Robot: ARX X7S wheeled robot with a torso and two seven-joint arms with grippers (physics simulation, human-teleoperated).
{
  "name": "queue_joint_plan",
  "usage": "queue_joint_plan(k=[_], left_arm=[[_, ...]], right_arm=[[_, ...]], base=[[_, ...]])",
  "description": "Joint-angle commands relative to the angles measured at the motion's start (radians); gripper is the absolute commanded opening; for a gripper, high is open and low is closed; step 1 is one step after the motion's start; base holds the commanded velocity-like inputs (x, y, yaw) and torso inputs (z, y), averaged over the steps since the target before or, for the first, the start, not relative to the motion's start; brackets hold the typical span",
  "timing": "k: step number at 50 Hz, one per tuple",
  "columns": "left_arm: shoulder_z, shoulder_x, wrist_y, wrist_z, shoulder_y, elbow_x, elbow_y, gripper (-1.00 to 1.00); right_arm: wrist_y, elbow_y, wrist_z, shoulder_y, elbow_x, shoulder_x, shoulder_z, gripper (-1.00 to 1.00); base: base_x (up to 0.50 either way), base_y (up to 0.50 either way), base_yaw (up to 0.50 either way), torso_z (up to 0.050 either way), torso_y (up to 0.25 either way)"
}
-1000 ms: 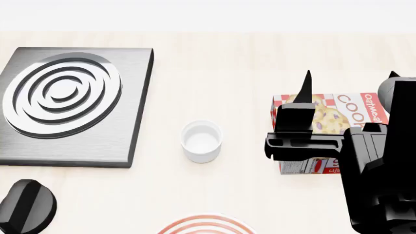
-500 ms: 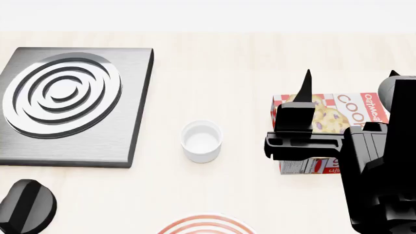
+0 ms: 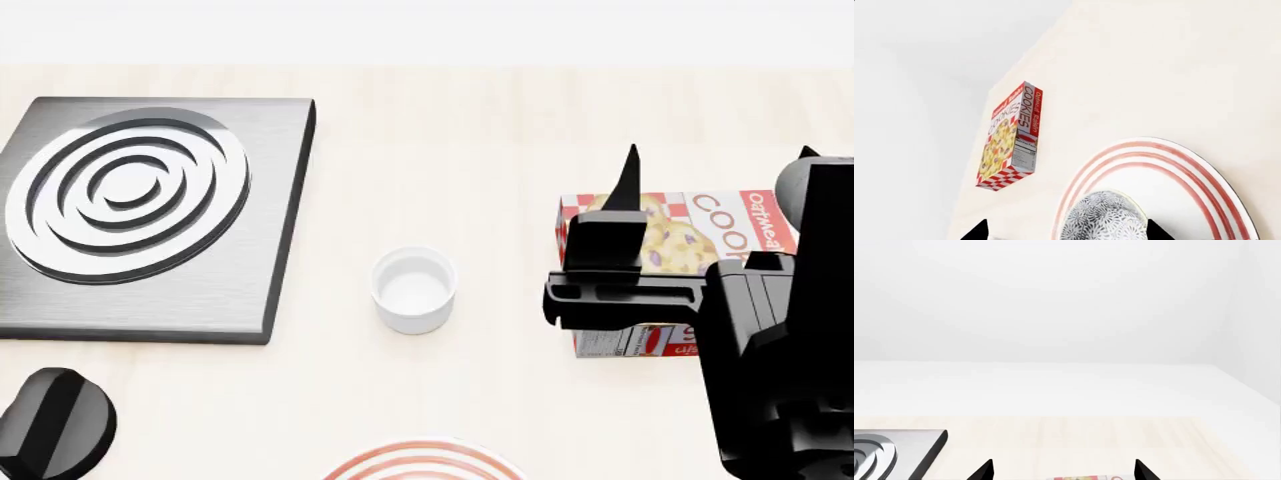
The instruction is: Pick the akita bowl on the stove and place it on the plate.
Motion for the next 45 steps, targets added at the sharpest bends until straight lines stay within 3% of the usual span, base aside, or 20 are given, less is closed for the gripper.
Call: queue_joint_plan(k=[1, 18, 22, 34, 36, 45], left_arm=[[-0.102, 0.015, -0.033, -0.012, -0.004, -0.066, 0.059, 1.00], [-0.342, 0.073, -0.131, -0.033, 0.004, -0.229, 0.161, 1.00], [-0.470, 0.104, -0.177, -0.046, 0.015, -0.317, 0.198, 1.00], [-0.656, 0.103, -0.187, -0.167, -0.035, -0.579, 0.193, 1.00], [-0.739, 0.118, -0.209, -0.182, -0.035, -0.651, 0.191, 1.00], [-0.870, 0.112, -0.183, -0.203, -0.025, -0.740, 0.136, 1.00]], right_arm=[[-0.001, -0.001, 0.005, 0.002, 0.004, 0.002, -0.003, 1.00], [-0.010, 0.002, -0.006, -0.005, -0.008, 0.005, -0.007, 1.00], [-0.006, 0.000, 0.003, 0.001, 0.002, 0.006, -0.008, 1.00], [-0.006, -0.001, 0.010, 0.006, 0.011, 0.007, -0.011, 1.00], [-0.011, 0.001, 0.000, -0.001, -0.001, 0.007, -0.012, 1.00], [-0.013, 0.001, 0.000, -0.001, 0.000, 0.009, -0.013, 1.00]], base=[[0.00, 0.00, 0.00, 0.000, 0.000], [0.00, 0.00, 0.00, 0.000, 0.000], [0.00, 0.00, 0.00, 0.000, 0.000], [0.00, 0.00, 0.00, 0.000, 0.000], [0.00, 0.00, 0.00, 0.000, 0.000], [0.00, 0.00, 0.00, 0.000, 0.000]])
